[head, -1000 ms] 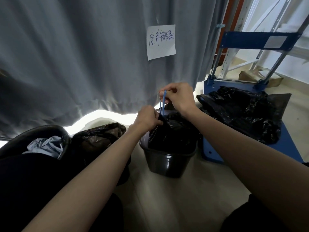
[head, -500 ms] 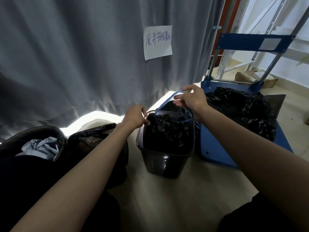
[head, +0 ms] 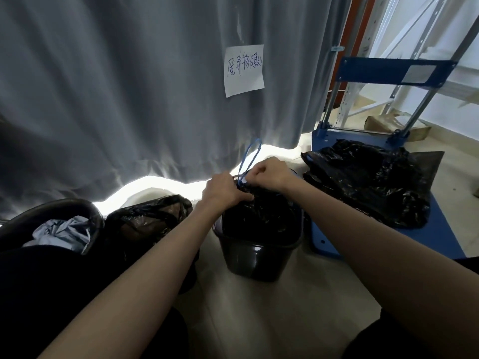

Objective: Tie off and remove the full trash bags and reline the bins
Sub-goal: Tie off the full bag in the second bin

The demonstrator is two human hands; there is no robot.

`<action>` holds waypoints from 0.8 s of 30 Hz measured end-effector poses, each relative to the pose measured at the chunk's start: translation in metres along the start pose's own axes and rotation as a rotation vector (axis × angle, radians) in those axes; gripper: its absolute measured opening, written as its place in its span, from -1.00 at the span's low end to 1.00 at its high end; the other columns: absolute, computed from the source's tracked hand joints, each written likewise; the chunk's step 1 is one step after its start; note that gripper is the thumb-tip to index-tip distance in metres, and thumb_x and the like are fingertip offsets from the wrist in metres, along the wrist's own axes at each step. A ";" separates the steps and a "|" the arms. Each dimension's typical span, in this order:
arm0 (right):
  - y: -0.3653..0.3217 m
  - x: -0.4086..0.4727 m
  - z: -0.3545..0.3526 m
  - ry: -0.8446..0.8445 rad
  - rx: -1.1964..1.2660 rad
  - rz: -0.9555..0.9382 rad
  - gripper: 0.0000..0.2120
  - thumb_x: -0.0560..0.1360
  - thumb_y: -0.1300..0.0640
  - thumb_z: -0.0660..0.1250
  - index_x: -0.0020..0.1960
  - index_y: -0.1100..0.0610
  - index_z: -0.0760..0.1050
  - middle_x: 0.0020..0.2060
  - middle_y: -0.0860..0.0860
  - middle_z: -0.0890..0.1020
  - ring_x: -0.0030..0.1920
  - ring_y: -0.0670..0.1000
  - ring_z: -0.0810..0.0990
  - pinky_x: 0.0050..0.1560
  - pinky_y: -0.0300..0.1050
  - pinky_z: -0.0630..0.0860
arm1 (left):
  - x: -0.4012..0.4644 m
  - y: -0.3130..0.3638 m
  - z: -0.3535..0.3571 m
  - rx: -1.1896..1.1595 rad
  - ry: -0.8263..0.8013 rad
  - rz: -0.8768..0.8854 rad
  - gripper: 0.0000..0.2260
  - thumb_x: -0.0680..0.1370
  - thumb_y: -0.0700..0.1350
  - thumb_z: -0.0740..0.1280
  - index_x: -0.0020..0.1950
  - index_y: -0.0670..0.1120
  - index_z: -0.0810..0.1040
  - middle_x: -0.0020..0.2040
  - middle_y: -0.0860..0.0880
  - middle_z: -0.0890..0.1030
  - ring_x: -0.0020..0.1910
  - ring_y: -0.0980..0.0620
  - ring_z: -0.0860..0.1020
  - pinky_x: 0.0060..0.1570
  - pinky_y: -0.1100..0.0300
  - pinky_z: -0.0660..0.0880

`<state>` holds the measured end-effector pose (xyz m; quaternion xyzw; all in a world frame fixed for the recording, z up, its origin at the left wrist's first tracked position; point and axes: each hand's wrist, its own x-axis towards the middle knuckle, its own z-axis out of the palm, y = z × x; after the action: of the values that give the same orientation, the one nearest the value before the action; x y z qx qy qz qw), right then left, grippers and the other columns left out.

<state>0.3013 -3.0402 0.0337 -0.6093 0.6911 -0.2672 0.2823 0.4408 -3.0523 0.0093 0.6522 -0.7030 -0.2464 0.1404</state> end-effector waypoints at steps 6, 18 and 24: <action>0.006 0.009 0.000 -0.090 0.152 0.024 -0.74 0.31 0.37 0.48 -0.05 0.12 0.70 -0.28 -0.05 0.63 -0.32 -0.24 0.52 -0.36 -0.51 0.38 | 0.005 0.000 0.002 -0.106 0.005 -0.026 -0.63 0.24 0.05 0.60 -0.21 -0.21 0.63 -0.22 -0.13 0.65 -0.20 -0.10 0.62 -0.31 0.16 0.43; 0.002 0.009 0.011 -0.201 0.356 -0.014 -0.82 0.44 0.29 0.45 0.04 0.25 0.66 -0.15 0.11 0.69 -0.14 -0.02 0.61 0.00 -0.16 0.55 | -0.001 -0.003 -0.005 -0.191 -0.018 -0.018 -0.66 0.23 -0.06 0.62 -0.15 -0.26 0.67 -0.18 -0.19 0.68 -0.13 -0.16 0.66 -0.02 -0.05 0.59; -0.004 0.014 0.008 -0.033 0.417 0.105 -0.91 0.49 0.26 0.41 -0.19 0.18 0.62 -0.29 0.12 0.61 -0.30 -0.02 0.51 -0.39 -0.29 0.44 | -0.001 -0.010 -0.006 -0.030 -0.025 -0.006 -0.73 0.24 -0.06 0.62 -0.17 -0.17 0.70 -0.19 -0.12 0.68 -0.14 -0.10 0.64 -0.21 0.11 0.55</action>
<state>0.3088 -3.0549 0.0300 -0.5053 0.6469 -0.3792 0.4271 0.4521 -3.0526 0.0090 0.6489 -0.6991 -0.2656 0.1405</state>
